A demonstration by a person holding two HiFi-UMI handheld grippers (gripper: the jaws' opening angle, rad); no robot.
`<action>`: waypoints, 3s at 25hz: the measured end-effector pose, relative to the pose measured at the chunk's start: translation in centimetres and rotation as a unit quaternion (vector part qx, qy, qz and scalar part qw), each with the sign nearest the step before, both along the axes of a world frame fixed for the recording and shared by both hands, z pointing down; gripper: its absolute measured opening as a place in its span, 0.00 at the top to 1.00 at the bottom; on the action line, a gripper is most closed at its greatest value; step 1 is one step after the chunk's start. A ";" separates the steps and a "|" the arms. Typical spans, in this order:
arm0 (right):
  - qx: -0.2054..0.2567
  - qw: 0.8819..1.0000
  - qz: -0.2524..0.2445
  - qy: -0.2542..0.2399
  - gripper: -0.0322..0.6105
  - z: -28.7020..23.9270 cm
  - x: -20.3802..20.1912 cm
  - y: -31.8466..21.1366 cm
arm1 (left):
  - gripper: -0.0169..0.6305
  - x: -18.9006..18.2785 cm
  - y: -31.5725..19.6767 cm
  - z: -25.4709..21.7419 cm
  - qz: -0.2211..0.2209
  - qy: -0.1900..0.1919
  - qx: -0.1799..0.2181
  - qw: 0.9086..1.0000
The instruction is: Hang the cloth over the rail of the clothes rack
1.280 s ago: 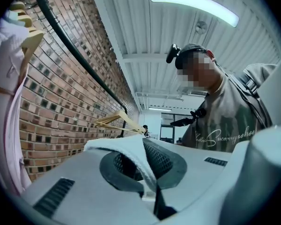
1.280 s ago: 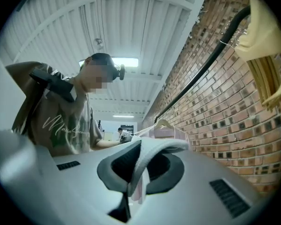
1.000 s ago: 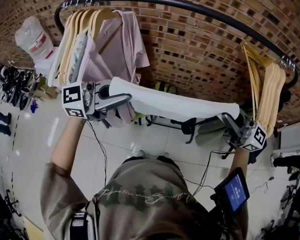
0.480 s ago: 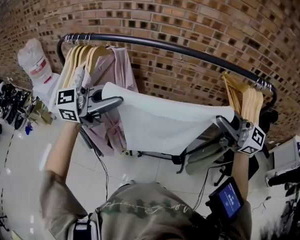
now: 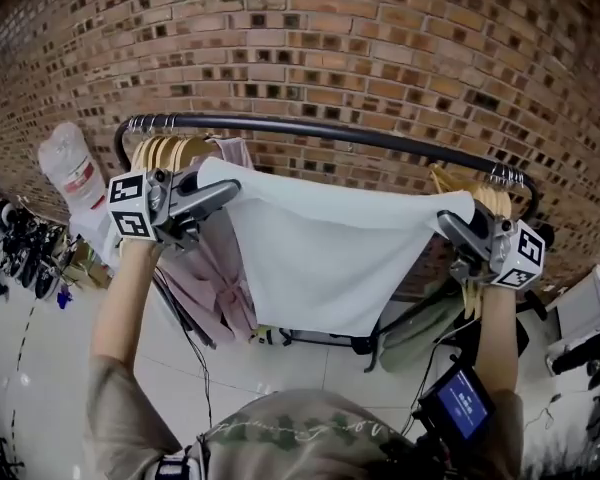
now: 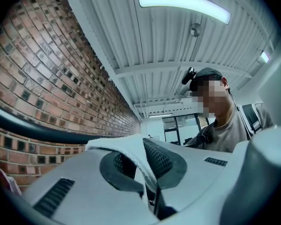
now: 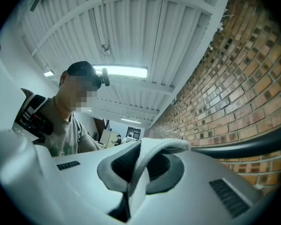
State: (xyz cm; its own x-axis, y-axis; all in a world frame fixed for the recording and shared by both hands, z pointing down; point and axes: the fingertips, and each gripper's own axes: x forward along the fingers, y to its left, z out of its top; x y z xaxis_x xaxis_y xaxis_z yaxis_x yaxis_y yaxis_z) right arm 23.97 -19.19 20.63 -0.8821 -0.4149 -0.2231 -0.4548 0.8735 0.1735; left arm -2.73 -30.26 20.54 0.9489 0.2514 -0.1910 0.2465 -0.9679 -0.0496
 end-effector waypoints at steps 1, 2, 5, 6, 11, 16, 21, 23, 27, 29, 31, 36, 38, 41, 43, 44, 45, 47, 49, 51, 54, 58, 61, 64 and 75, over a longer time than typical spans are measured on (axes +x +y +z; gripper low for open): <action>0.001 1.000 0.001 0.001 0.92 -0.3 0.1 -0.1 | 0.95 0.1 -0.1 -0.1 0.000 -0.006 0.004 1.000; 0.002 1.000 0.003 0.002 0.92 -0.6 0.2 -0.2 | 0.95 0.2 -0.2 -0.2 0.002 -0.012 0.006 1.000; 0.000 1.000 0.006 0.000 0.93 -1.1 0.5 -0.8 | 0.95 0.3 -0.4 -0.2 0.012 -0.031 0.004 0.999; -0.002 1.000 0.006 0.001 0.92 -1.2 0.5 -1.0 | 0.95 0.2 -0.5 -0.4 0.014 -0.035 0.003 0.999; 0.013 1.000 0.002 -0.002 0.92 -3.4 0.9 -1.2 | 0.95 0.7 -1.2 -2.4 0.024 -0.027 0.015 0.999; 0.037 0.999 0.005 -0.005 0.93 -6.6 1.2 -1.7 | 0.95 1.4 -2.6 -5.1 0.034 -0.015 0.026 0.999; 0.039 0.999 0.017 0.005 0.93 -8.4 2.4 -3.4 | 0.95 2.7 -4.7 -7.1 0.018 -0.029 0.054 0.998; 0.041 0.999 0.022 0.011 0.92 -9.0 2.8 -4.1 | 0.95 3.1 -5.4 -8.1 0.015 -0.025 0.058 0.998; 0.039 0.999 0.029 0.018 0.92 -11.3 3.3 -6.4 | 0.95 3.5 -7.3 -10.7 0.005 -0.014 0.066 0.998; 0.038 0.999 0.030 0.013 0.92 -12.0 3.5 -7.2 | 0.95 3.6 -7.9 -11.5 -0.002 -0.013 0.072 0.997; 0.038 0.999 0.034 0.015 0.92 -12.2 3.6 -7.5 | 0.95 3.7 -8.2 -12.1 -0.010 -0.012 0.078 0.997; 0.041 0.998 0.041 0.033 0.92 -13.3 3.7 -8.8 | 0.95 4.0 -9.8 -13.4 -0.041 0.002 0.086 0.995; 0.045 0.997 0.044 0.038 0.92 -13.8 3.8 -9.3 | 0.95 4.1 -10.4 -13.9 -0.051 0.012 0.086 0.995; 0.051 0.997 0.046 0.035 0.93 -14.8 4.0 -10.1 | 0.95 4.4 -11.2 -15.0 -0.063 0.027 0.087 0.994; 0.053 0.997 0.051 0.033 0.93 -15.4 4.4 -10.8 | 0.95 4.6 -11.7 -15.7 -0.068 0.031 0.089 0.993; 0.055 0.996 0.054 0.035 0.92 -15.7 4.5 -11.1 | 0.95 4.7 -11.9 -16.0 -0.071 0.032 0.092 0.993; 0.058 0.996 0.057 0.037 0.92 -16.0 4.6 -11.3 | 0.95 4.8 -12.1 -16.4 -0.075 0.032 0.095 0.992; 0.063 0.995 0.060 0.039 0.92 -16.7 4.9 -11.7 | 0.95 5.1 -12.3 -17.1 -0.082 0.031 0.101 0.991; 0.064 0.995 0.066 0.040 0.93 -17.1 5.2 -12.2 | 0.95 5.3 -12.3 -17.5 -0.091 0.027 0.108 0.990; 0.061 0.995 0.074 0.042 0.92 -17.3 5.7 -12.7 | 0.95 5.5 -12.5 -17.7 -0.097 0.023 0.113 0.989; 0.074 0.993 0.078 0.043 0.92 -18.4 5.4 -12.9 | 0.95 5.7 -13.1 -18.2 -0.106 0.020 0.113 0.988; 0.080 0.994 0.070 0.030 0.92 -19.6 5.3 -13.1 | 0.95 6.0 -14.0 -18.6 -0.119 0.021 0.116 0.986; 0.073 0.994 0.072 0.025 0.92 -19.5 6.0 -14.1 | 0.95 6.4 -14.3 -19.2 -0.126 0.021 0.122 0.984; 0.061 0.994 0.083 0.019 0.92 -19.1 6.8 -15.5 | 0.95 7.0 -15.2 -19.0 -0.134 0.011 0.123 0.983; 0.059 0.992 0.112 0.028 0.92 -21.9 8.2 -18.6 | 0.95 8.4 -18.4 -20.8 -0.159 -0.003 0.126 0.979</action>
